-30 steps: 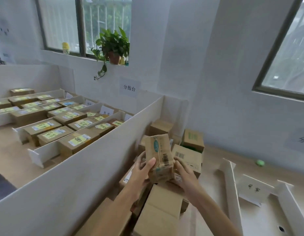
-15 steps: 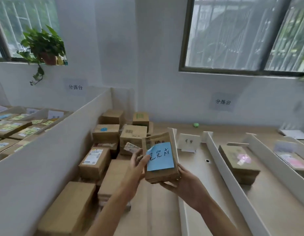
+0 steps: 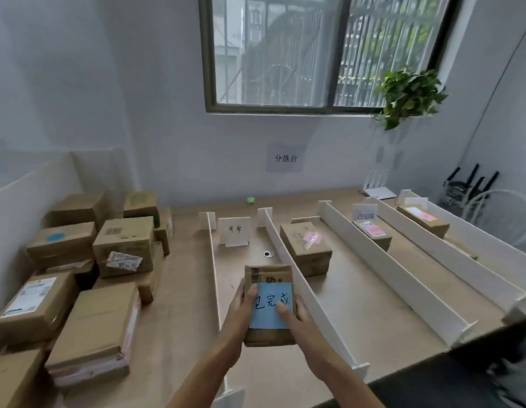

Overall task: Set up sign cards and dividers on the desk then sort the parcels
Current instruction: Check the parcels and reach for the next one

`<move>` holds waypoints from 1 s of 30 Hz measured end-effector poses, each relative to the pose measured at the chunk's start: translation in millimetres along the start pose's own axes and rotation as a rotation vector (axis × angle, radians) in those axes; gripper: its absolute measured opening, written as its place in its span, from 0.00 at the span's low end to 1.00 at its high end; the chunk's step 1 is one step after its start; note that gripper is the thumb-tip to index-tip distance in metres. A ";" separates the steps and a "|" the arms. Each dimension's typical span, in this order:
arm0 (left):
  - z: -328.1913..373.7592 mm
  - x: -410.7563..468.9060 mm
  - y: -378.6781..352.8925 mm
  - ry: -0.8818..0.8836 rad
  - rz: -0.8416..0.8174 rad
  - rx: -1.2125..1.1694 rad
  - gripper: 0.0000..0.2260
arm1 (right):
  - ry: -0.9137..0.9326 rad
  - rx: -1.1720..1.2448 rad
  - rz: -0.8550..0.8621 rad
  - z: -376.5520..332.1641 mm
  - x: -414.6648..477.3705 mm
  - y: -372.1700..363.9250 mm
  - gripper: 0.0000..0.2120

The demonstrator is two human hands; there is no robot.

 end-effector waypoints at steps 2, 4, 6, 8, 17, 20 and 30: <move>4.0 15.5 -28.7 -0.023 -0.045 0.087 0.17 | 0.042 0.043 0.087 -1.6 3.9 24.5 0.15; 6.1 36.8 -54.1 -0.040 -0.085 0.169 0.23 | 0.058 0.068 0.145 -4.0 12.4 53.5 0.14; 7.7 59.4 -79.2 -0.092 -0.132 0.215 0.26 | 0.059 0.078 0.196 -8.5 22.4 84.7 0.13; 12.5 77.9 -108.6 -0.177 -0.179 0.220 0.24 | 0.058 0.090 0.247 -13.4 35.3 116.8 0.11; 10.2 149.2 -272.1 -0.412 -0.314 0.188 0.23 | 0.201 -0.057 0.524 -38.2 80.3 262.1 0.23; 7.8 160.1 -325.5 -0.449 -0.350 0.201 0.27 | 0.313 -0.217 0.667 -38.2 83.5 302.5 0.32; -14.0 216.5 -506.6 -0.498 -0.097 0.155 0.12 | 0.493 -0.398 0.668 -45.8 101.7 492.8 0.28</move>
Point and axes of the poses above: each hand's wrist, its own x-axis towards the middle knuckle, its own y-axis out of the back of the hand, z = x × y, the point moved 1 cm from there along x, towards the middle knuckle, and after that the axes turned 2 degrees about z, right-handed, at the moved point
